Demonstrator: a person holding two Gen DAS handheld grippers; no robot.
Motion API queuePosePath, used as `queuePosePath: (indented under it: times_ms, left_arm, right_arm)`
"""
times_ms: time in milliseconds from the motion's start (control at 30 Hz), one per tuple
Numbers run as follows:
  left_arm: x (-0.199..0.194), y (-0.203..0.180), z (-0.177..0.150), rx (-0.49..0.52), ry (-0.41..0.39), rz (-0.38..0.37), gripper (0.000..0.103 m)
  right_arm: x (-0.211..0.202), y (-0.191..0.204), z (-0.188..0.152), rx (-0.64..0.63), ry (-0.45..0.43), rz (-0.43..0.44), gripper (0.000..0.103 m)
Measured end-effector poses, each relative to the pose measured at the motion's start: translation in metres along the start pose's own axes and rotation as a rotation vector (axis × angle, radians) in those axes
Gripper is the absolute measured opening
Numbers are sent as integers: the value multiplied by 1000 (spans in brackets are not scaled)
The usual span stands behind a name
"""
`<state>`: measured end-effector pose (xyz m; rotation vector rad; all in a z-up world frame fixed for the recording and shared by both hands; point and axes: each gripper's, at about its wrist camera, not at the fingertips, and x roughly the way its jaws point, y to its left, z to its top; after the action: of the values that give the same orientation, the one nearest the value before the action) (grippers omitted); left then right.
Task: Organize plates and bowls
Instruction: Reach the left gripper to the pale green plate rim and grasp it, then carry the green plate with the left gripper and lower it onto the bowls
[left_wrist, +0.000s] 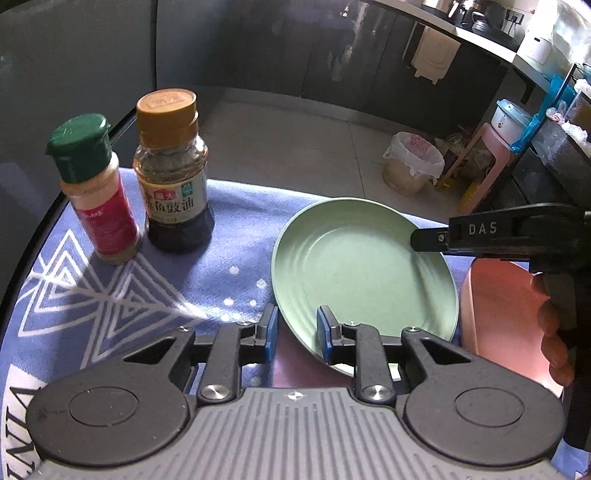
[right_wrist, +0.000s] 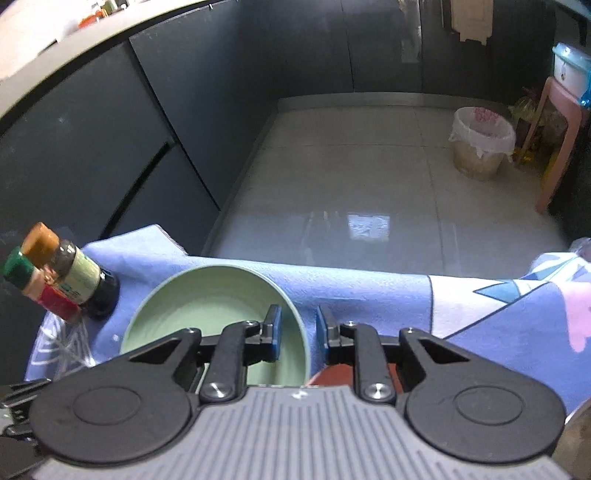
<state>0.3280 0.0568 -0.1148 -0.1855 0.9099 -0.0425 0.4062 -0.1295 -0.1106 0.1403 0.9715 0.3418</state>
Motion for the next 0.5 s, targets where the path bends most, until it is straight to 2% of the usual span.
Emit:
queuePosePath:
  times_ms: [267,500]
  left_arm:
    - [-14,-6,-6,113,-87,89,21]
    - [-55,20,-8,94,-159,103,21]
  right_arm:
    - [-8,22,-7,-40,-16,-31,103]
    - [-41,53,-31,-47,-23,2,103]
